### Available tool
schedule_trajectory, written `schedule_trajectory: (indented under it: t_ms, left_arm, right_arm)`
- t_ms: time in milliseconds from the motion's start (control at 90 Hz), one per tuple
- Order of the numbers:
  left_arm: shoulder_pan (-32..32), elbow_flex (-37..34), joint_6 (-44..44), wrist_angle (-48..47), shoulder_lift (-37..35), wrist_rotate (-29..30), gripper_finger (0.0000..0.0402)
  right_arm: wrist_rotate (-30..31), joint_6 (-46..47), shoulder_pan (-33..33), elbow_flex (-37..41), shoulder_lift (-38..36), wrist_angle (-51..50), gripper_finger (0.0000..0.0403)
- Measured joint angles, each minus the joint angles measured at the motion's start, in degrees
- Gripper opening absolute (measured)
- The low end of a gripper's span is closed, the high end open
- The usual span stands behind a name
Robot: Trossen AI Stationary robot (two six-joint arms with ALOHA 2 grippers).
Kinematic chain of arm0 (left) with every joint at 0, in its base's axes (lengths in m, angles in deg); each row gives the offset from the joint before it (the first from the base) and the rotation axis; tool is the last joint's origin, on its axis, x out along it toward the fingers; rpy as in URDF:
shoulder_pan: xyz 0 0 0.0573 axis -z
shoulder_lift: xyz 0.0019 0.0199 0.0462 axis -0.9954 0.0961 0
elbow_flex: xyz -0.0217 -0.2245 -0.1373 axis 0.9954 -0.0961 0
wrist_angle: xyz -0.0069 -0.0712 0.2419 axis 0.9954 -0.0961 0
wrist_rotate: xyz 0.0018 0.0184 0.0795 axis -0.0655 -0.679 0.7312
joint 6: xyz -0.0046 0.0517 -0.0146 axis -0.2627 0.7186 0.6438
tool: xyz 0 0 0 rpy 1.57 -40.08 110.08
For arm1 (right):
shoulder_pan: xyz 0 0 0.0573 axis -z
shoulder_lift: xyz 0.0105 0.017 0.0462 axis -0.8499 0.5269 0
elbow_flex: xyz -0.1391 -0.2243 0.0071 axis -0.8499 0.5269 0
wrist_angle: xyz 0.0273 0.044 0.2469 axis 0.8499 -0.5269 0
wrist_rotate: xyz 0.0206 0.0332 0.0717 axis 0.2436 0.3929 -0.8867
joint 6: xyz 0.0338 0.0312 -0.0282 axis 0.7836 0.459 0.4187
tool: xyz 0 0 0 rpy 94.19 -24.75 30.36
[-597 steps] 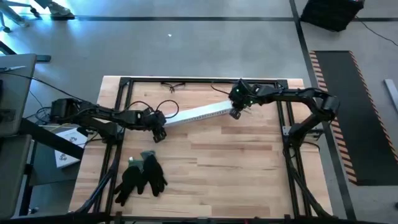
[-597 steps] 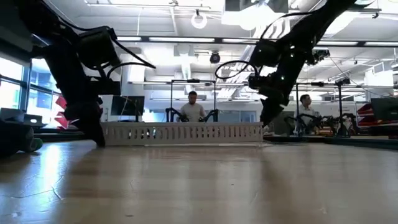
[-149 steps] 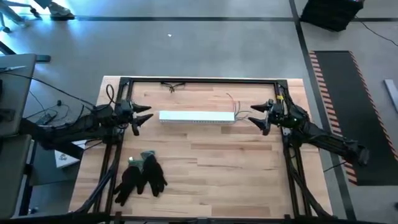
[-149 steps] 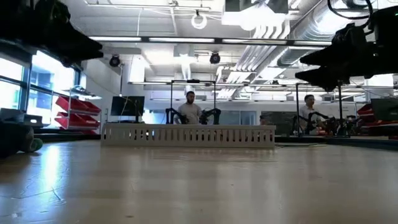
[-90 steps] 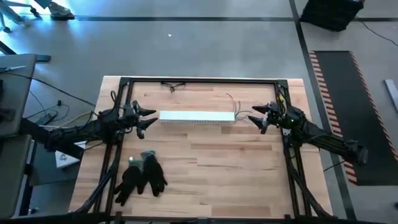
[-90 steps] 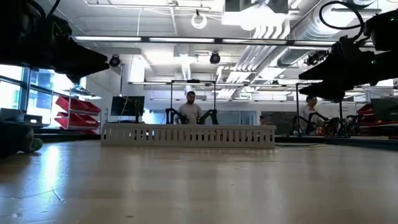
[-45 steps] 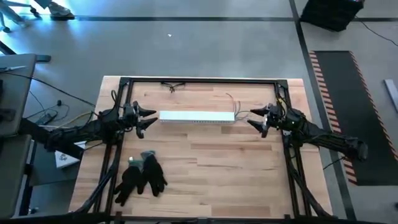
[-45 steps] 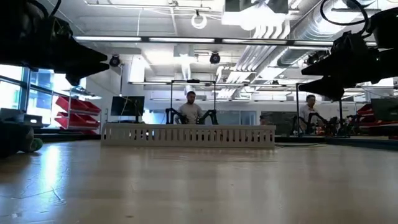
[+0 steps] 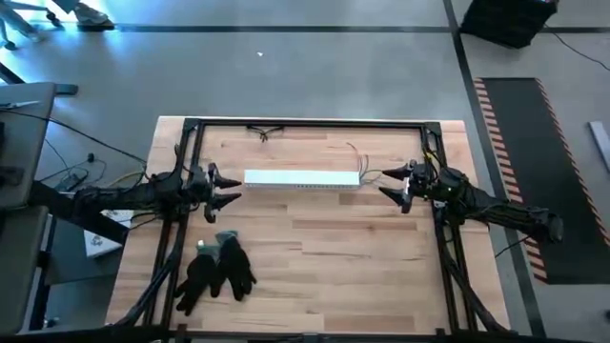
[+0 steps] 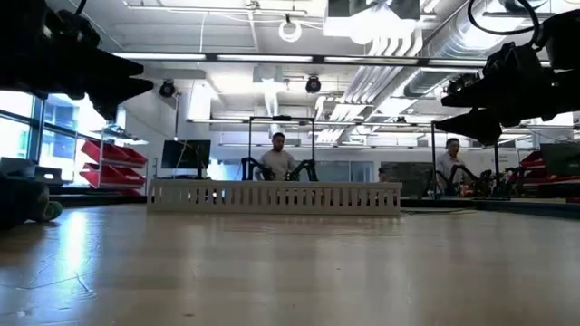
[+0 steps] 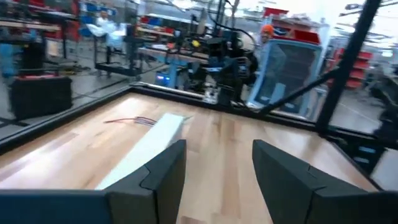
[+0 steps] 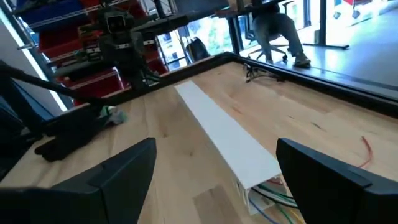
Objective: Ziptie cables
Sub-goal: Return to Home Position
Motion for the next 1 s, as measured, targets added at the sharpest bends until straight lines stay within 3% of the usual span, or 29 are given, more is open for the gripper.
schedule_trajectory:
  t_ms: [1000]
  left_arm:
    - [1.26,0.00,0.02,0.00,0.00,0.04,0.0167]
  right_arm:
    - [0.00,0.00,0.00,0.01,0.00,-0.02,0.0319]
